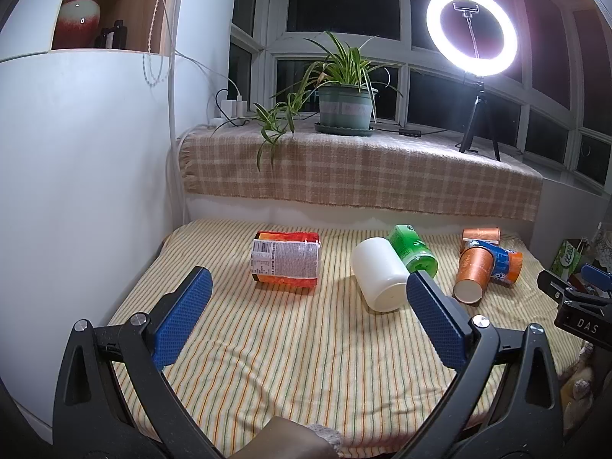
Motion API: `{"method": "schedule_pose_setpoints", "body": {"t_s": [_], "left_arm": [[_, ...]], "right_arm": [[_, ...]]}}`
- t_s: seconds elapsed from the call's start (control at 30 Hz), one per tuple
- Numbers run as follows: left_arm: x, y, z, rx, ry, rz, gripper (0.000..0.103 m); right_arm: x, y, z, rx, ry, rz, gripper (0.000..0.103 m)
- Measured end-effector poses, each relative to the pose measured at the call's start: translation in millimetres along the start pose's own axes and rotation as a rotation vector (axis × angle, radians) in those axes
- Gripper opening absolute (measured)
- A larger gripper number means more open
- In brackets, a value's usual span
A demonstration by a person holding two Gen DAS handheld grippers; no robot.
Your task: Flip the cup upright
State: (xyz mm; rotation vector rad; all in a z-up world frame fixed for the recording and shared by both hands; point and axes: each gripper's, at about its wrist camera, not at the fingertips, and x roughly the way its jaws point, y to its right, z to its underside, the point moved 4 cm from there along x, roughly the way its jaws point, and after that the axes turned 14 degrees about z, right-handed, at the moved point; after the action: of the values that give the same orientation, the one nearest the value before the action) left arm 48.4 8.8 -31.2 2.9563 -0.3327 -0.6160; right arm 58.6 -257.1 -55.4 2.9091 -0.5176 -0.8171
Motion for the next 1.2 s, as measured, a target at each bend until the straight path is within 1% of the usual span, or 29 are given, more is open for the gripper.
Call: {"method": "schedule_pose_setpoints", "body": {"t_s": [0.27, 0.53, 0.67, 0.93, 1.1, 1.2], "left_arm": [[4, -5, -4, -0.013, -0.008, -0.013, 0.103], [5, -18, -7, -0.031, -0.013, -0.036, 0.103], [6, -24, -9, -0.037, -0.015, -0.045, 0.103], [11, -34, -7, -0.050, -0.039, -0.061, 0.103], [14, -40, -6, -0.050, -0.053, -0.073, 0.103], [15, -42, -7, -0.048, -0.058, -0.083, 0.103]], "right_arm": [[8, -11, -7, -0.020, -0.014, -0.014, 0.103], [23, -29, -15, -0.044, -0.043, -0.063, 0.103], [38, -39, -24, -0.052, -0.077, -0.107, 0.103], [77, -64, -43, -0.096, -0.138, -0.152, 0.103], [99, -80, -56, -0.128, -0.159, -0.163, 0.103], [115, -89, -63, -0.136, -0.193, -0.188, 0.103]]}}
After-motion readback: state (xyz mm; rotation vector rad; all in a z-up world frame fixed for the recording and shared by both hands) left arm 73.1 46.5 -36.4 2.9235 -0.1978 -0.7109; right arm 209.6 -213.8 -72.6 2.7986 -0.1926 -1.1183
